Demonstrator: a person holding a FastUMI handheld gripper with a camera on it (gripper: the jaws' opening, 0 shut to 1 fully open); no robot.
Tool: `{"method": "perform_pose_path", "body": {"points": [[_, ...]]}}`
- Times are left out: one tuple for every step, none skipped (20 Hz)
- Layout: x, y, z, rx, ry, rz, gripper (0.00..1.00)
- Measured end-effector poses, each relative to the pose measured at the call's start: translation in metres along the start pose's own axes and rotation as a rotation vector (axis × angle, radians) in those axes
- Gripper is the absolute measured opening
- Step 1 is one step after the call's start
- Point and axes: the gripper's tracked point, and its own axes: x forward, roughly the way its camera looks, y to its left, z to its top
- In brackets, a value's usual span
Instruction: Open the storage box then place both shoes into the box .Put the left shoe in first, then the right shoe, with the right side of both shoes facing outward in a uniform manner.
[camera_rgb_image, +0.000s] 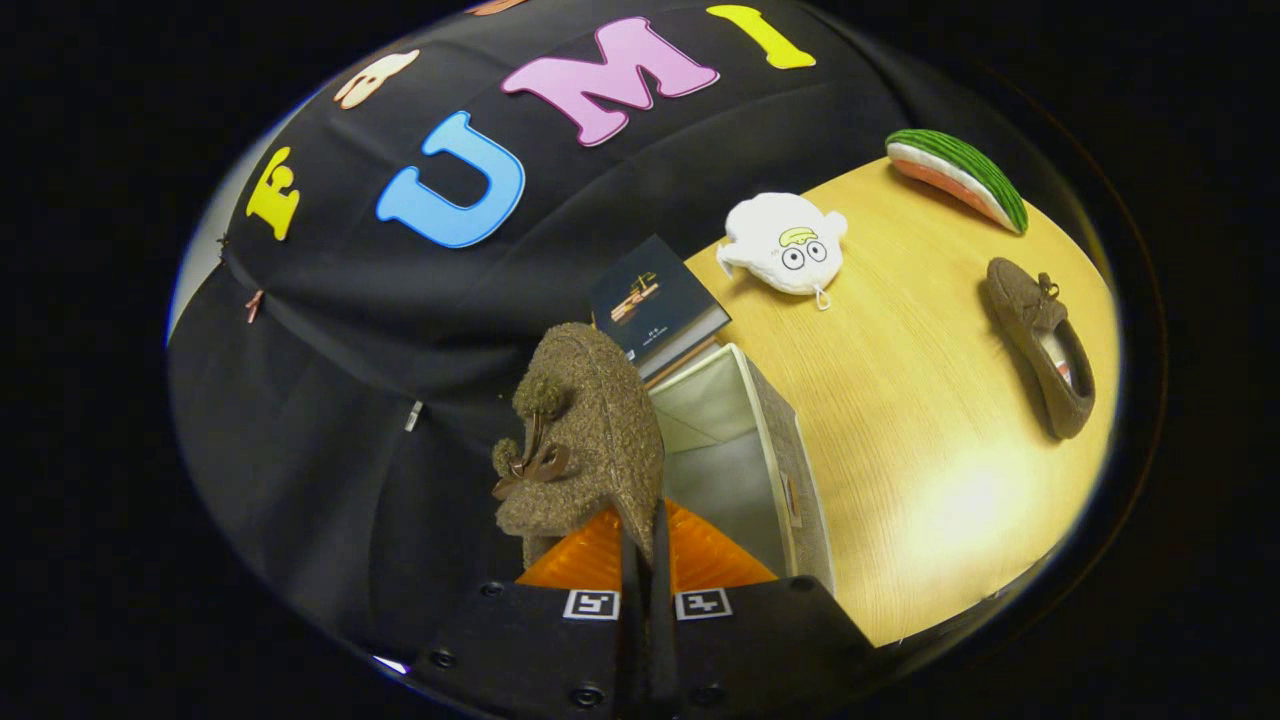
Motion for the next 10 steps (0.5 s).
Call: {"method": "perform_pose_path", "body": {"points": [[0.008, -0.003, -0.006, 0.014, 0.015, -0.015, 0.06], [0.017, -0.004, -0.016, 0.027, 0.038, -0.029, 0.06], [0.022, -0.005, -0.024, 0.029, 0.053, -0.037, 0.06], [0.027, -0.004, -0.029, 0.023, 0.06, -0.043, 0.06], [0.033, -0.005, -0.035, 0.013, 0.065, -0.054, 0.05], [0.031, -0.014, -0.049, 0.01, 0.076, -0.076, 0.06], [0.036, -0.017, -0.055, 0.018, 0.094, -0.094, 0.06], [0.042, -0.017, -0.061, 0.027, 0.104, -0.099, 0.06], [0.045, -0.015, -0.066, 0.035, 0.113, -0.101, 0.06], [0.049, -0.015, -0.069, 0.039, 0.119, -0.108, 0.06]]}}
